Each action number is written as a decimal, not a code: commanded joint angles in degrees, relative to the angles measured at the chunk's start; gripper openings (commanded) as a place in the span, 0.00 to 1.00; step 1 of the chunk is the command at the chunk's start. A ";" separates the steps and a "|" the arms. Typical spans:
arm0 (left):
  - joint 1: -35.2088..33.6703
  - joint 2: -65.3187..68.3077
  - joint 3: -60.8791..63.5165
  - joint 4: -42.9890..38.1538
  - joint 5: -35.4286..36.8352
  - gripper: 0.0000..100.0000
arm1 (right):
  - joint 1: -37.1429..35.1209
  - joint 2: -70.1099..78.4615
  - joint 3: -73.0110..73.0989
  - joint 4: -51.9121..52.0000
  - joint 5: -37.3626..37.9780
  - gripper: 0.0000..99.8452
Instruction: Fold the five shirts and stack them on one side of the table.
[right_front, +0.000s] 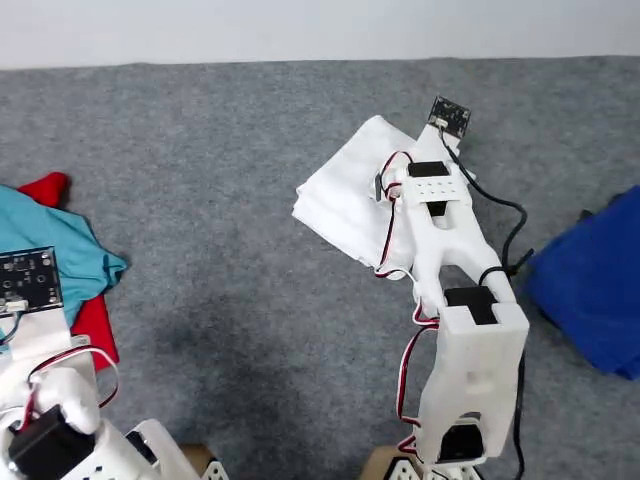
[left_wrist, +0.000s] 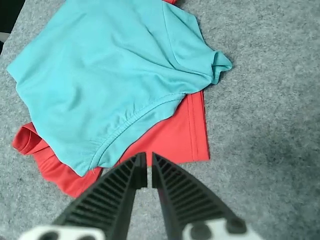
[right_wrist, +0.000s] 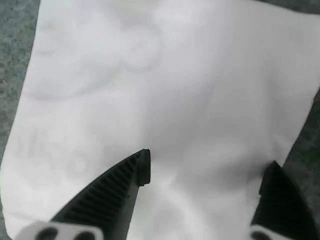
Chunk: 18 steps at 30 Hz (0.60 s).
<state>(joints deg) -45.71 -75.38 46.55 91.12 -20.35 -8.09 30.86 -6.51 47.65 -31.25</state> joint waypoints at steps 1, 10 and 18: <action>-0.09 0.09 -0.40 0.35 -0.26 0.03 | -0.22 -2.42 -3.08 3.21 -0.70 0.37; -0.09 0.09 -0.40 0.35 -0.26 0.03 | 0.04 -3.56 -5.45 6.37 -0.70 0.37; -0.09 0.09 -0.40 0.26 -0.26 0.03 | -0.40 1.45 -5.63 3.47 -0.79 0.37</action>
<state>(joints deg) -45.71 -75.38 46.55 91.12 -20.35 -8.00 32.62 -9.05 52.84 -31.25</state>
